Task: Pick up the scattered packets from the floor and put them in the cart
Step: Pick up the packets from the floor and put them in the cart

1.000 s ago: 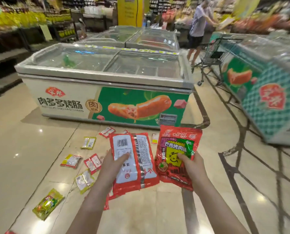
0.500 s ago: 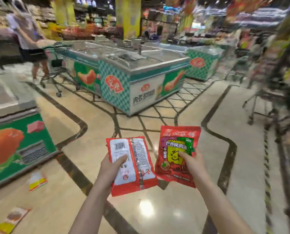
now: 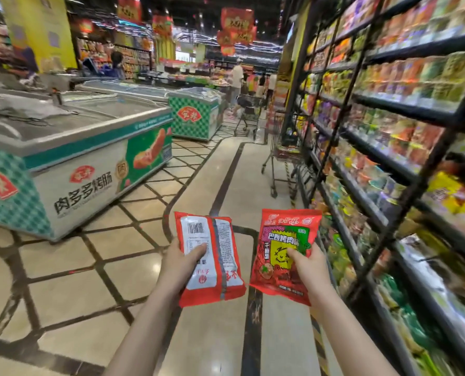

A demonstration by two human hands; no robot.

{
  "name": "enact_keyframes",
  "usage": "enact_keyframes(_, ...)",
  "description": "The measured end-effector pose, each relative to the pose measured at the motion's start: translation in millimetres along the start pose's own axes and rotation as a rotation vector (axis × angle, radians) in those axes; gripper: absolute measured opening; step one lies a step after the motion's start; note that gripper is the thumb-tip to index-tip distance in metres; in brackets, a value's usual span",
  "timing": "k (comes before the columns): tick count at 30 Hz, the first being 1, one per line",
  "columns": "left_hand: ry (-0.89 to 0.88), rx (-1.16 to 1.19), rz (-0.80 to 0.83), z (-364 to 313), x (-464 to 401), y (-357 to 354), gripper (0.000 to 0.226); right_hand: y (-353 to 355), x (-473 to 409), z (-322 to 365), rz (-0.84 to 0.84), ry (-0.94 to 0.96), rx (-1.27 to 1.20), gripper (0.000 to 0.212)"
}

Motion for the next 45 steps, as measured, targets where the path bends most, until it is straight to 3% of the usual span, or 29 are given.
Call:
enact_keyframes(15, -0.047, -0.101, 0.257, -56, -363, -198, 0.012, -10, -359, -9, -0.320, -0.057, -0.081, 0.017)
enact_keyframes(21, -0.031, -0.112, 0.304, -67, -510, -279, 0.021, -12, -501, -8, -0.417, -0.053, -0.076, 0.019)
enact_keyframes(34, -0.063, -0.097, 0.310, -115, -847, -492, 0.022, 4, -895, -15, -0.406, -0.065, -0.162, 0.017)
enact_keyframes(45, -0.047, -0.108, 0.282, -125, -1115, -625, 0.024, -16, -1198, -39, -0.413, -0.100, -0.147, 0.016)
Point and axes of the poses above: each hand's wrist, its own x-axis away from the middle knuckle, its own y-axis out of the back of the hand, z = x × y, the point moved 1 cm from there along -x, towards the middle knuckle, and after that the axes turned 4 degrees about y, right-handed, at the moved point
